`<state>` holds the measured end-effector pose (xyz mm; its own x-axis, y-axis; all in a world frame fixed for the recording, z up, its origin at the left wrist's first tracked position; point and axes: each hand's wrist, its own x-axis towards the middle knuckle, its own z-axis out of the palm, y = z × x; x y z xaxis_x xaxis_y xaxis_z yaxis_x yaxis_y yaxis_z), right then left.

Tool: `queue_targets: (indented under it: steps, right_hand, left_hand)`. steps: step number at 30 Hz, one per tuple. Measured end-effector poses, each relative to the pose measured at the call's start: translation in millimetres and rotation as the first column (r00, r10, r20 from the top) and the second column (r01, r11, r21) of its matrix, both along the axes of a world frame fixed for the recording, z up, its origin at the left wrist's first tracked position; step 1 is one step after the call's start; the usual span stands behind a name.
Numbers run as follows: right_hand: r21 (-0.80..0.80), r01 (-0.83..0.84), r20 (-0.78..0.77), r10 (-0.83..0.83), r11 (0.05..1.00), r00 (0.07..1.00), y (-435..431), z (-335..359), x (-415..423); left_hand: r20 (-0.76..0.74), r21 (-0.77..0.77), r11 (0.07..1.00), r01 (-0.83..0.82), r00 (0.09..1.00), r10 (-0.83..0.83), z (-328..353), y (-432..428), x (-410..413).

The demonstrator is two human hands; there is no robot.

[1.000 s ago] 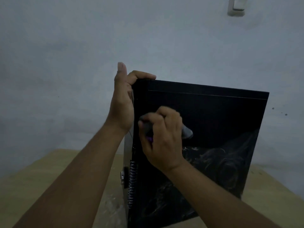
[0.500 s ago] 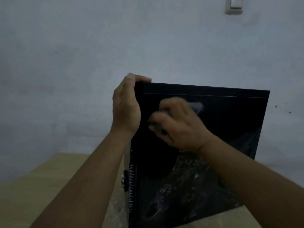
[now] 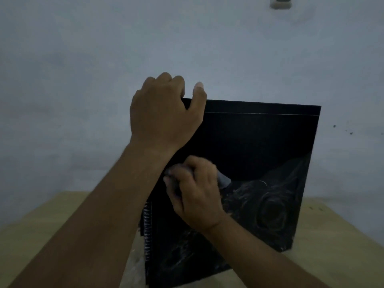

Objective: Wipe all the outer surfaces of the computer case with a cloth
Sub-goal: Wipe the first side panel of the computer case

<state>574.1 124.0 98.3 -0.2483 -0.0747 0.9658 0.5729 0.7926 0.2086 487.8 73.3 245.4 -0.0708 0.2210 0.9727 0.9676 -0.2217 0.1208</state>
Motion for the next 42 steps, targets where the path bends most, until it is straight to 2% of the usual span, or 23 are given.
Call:
queue_targets:
  steps: [2,4,6,7,9,12,14,16,17,18,20,22,24,27,29,30,33,35,37,38,40,41,42]
  right_hand:
    - [0.131,-0.01,0.26,-0.025,0.991,0.965,7,-6,13]
    - [0.252,-0.079,0.485,-0.056,0.965,0.873,17,-1,29]
    - [0.311,-0.13,0.574,-0.077,0.941,0.815,27,14,46]
    - [0.318,-0.13,0.562,-0.076,0.939,0.824,31,23,52]
    - [0.305,-0.062,0.43,-0.079,0.95,0.899,39,40,62]
    - [0.15,0.051,0.032,-0.057,0.987,0.998,44,38,67]
    - [-0.036,0.034,-0.296,-0.043,0.999,0.954,42,21,57]
    - [-0.179,-0.057,-0.565,-0.055,0.982,0.823,38,2,41]
    - [-0.205,-0.087,-0.63,-0.063,0.975,0.774,36,-7,34]
    - [-0.213,-0.096,-0.638,-0.064,0.972,0.767,34,-16,28]
    - [-0.211,-0.068,-0.507,-0.049,0.975,0.86,30,-33,23]
    - [-0.141,0.019,-0.262,-0.056,0.99,0.964,32,-42,31]
    - [0.02,0.062,0.025,-0.062,0.998,0.998,41,-38,49]
    - [0.267,-0.03,0.395,-0.082,0.963,0.915,56,-15,79]
    - [0.302,-0.089,0.519,-0.086,0.949,0.851,64,4,91]
    - [0.297,-0.096,0.534,-0.082,0.95,0.841,67,14,95]
    - [0.28,0.009,0.387,-0.122,0.96,0.914,72,40,111]
    - [0.19,0.131,0.18,-0.165,0.973,0.97,74,45,120]
    - [-0.011,0.149,-0.125,-0.149,0.989,0.981,70,34,115]
    - [-0.104,0.113,-0.31,-0.14,0.988,0.94,67,25,106]
    - [-0.211,0.021,-0.614,-0.15,0.977,0.775,60,8,83]
    - [-0.235,-0.01,-0.686,-0.158,0.972,0.71,56,1,73]
    - [-0.251,-0.029,-0.705,-0.163,0.967,0.69,52,-7,63]
  left_hand:
    - [-0.067,-0.103,0.993,0.059,0.996,-0.066,10,5,14]
    - [-0.126,-0.232,0.96,0.16,0.973,-0.193,17,13,29]
    - [-0.194,-0.309,0.929,0.204,0.943,-0.271,21,21,45]
    - [-0.208,-0.33,0.918,0.219,0.932,-0.297,23,23,50]
    - [-0.194,-0.344,0.905,0.251,0.924,-0.33,26,27,56]
    - [-0.174,-0.348,0.903,0.252,0.929,-0.327,21,33,64]
    - [-0.219,-0.324,0.935,0.145,0.95,-0.223,8,38,72]
    - [-0.23,-0.276,0.96,0.043,0.967,-0.109,-2,44,82]
    - [-0.217,-0.249,0.968,0.029,0.972,-0.086,-5,47,87]
    - [-0.198,-0.236,0.971,0.03,0.977,-0.078,-6,49,92]
    - [-0.151,-0.24,0.968,0.079,0.982,-0.117,-7,55,98]
    - [-0.125,-0.208,0.968,0.141,0.977,-0.17,-8,59,97]
    - [-0.148,-0.192,0.97,0.149,0.973,-0.179,-12,61,91]
    - [-0.196,-0.219,0.968,0.124,0.966,-0.168,-14,60,86]
    - [-0.206,-0.222,0.968,0.113,0.966,-0.16,-13,58,85]
    - [-0.21,-0.224,0.968,0.112,0.965,-0.16,-12,57,85]
    - [-0.211,-0.228,0.964,0.136,0.96,-0.185,-11,54,83]
    - [-0.202,-0.234,0.962,0.14,0.961,-0.189,-11,53,83]
    - [-0.192,-0.233,0.962,0.14,0.963,-0.187,-10,53,85]
    - [-0.185,-0.23,0.963,0.142,0.965,-0.186,-10,53,85]
    - [-0.172,-0.22,0.965,0.145,0.968,-0.185,-10,54,87]
    - [-0.164,-0.217,0.965,0.148,0.969,-0.186,-10,54,87]
    - [-0.158,-0.212,0.966,0.15,0.97,-0.186,-11,54,88]
